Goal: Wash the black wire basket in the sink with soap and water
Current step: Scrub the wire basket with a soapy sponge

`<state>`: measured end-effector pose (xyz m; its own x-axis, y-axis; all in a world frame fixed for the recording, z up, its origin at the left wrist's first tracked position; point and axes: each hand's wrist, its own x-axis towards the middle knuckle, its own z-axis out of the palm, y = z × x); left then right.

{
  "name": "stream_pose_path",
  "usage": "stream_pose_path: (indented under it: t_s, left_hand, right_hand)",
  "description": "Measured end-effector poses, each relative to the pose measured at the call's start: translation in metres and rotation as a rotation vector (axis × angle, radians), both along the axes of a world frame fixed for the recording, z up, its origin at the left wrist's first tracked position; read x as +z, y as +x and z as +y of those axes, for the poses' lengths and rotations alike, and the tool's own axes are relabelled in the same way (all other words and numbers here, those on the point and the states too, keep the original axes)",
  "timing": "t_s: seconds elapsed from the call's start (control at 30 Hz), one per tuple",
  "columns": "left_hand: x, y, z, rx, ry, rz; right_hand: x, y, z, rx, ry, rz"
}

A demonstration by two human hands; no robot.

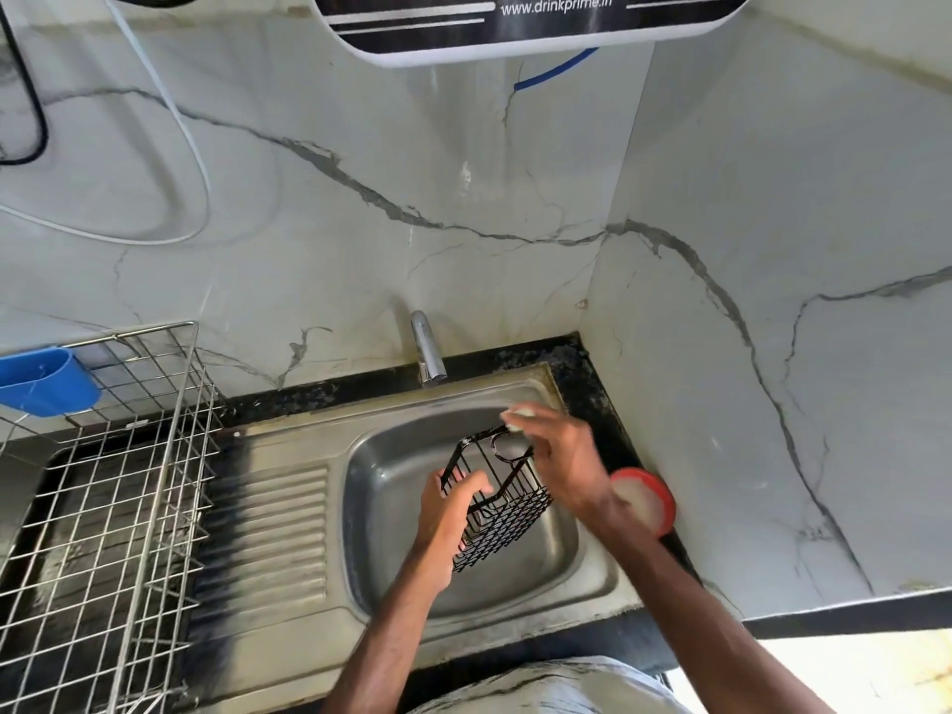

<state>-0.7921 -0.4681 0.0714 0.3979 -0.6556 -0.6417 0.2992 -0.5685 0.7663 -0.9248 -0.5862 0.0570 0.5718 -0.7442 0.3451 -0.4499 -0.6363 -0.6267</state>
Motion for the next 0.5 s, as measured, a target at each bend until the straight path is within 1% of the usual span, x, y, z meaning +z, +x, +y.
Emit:
stream_pose_path:
  t_s: [0.1,0.17,0.23,0.33,0.5]
  left_hand:
    - [-0.005,0.004,0.001,0.006,0.012,0.012]
    - [-0.005,0.004,0.000,-0.002,0.018,0.006]
    - [-0.008,0.003,-0.003,-0.004,0.024,0.005]
    - [-0.009,0.003,-0.006,-0.003,0.044,0.010]
    - [-0.013,0.009,-0.004,0.052,0.051,0.018]
  right_hand:
    - [-0.007,-0.022,-0.025,-0.190,0.064,0.021]
    - [-0.007,-0.022,-0.023,-0.197,0.048,0.022]
    - [-0.001,-0.009,-0.007,-0.111,-0.010,0.029]
    - [0.011,0.014,0.019,0.080,-0.054,0.014]
    - [0.014,0.018,0.033,0.202,-0.027,0.033]
